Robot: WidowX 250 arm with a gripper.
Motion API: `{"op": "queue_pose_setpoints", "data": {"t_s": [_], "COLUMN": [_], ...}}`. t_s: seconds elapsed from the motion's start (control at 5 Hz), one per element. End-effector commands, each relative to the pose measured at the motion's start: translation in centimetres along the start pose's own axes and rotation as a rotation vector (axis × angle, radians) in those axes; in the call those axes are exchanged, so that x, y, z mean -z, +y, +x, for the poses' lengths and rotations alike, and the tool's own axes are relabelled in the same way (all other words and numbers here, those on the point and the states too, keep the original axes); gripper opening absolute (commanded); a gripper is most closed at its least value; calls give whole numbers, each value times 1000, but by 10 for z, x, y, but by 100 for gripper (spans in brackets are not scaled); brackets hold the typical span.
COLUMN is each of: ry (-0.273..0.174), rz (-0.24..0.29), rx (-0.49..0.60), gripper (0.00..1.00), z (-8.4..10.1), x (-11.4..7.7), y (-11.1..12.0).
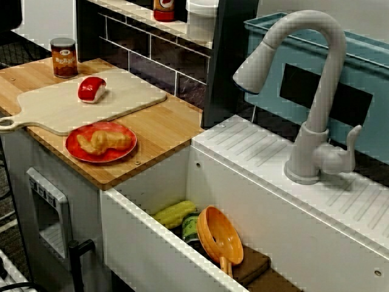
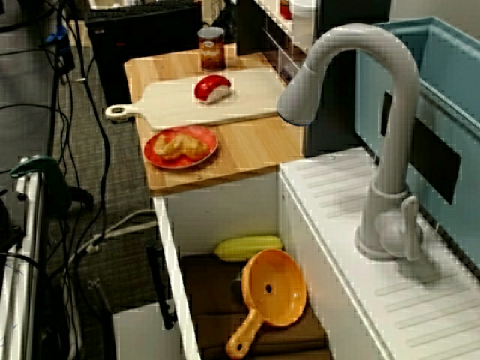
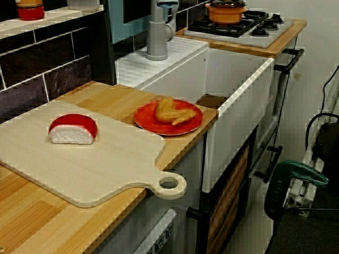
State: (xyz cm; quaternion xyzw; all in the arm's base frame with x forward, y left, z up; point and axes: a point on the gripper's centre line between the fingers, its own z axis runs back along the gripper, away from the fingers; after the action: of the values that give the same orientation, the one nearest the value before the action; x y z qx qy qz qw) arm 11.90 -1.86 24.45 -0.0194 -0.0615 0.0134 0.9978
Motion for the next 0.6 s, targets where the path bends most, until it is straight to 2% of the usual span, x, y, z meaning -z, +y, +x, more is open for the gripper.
{"op": "queue_pose_setpoints", "data": {"t_s": [0.0,0.2,0.4], "ry": [0,5,-47], "rz": [0,14,56], "rx": [0,-18,-20], "gripper": [100,100,100], "z": [0,4,14], "x": [0,12,22], "y": [0,9,19]}}
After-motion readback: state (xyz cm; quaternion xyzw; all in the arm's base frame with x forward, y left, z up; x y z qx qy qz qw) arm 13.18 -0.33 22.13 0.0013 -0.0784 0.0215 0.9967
